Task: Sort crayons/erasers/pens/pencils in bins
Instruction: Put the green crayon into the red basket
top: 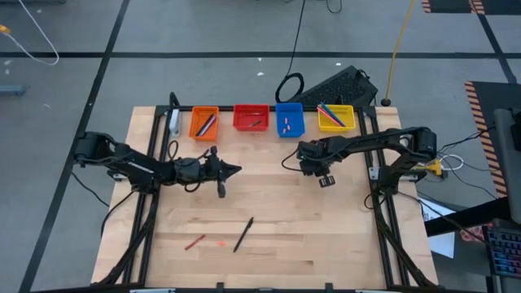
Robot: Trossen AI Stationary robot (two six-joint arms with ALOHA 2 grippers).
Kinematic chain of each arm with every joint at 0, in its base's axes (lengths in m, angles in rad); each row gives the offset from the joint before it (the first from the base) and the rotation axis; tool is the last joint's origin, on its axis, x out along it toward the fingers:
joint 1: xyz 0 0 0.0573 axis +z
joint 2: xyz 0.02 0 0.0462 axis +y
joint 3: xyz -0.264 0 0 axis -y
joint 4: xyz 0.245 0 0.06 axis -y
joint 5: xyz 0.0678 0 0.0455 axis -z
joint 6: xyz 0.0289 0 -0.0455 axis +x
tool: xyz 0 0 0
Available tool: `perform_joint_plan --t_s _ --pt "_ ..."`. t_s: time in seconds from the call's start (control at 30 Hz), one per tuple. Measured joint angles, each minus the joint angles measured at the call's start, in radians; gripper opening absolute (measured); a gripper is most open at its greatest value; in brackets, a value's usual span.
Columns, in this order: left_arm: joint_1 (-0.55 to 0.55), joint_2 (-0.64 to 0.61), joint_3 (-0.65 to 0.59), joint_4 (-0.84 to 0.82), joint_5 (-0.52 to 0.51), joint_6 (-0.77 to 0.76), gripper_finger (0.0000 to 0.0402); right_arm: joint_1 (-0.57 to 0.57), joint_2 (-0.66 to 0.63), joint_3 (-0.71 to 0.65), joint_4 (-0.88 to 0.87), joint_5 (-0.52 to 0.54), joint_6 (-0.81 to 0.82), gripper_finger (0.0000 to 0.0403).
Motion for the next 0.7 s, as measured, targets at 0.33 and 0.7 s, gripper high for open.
perform_joint_plan --t_s 0.33,0.7 --pt "-0.026 0.0 -0.022 -0.016 -0.042 -0.002 0.0008 -0.006 0.001 -0.002 -0.002 -0.027 0.09 0.0011" --pt "-0.032 0.0 -0.173 0.222 -0.072 -0.052 0.0004 -0.005 -0.067 -0.009 0.037 -0.089 0.22 0.0023"
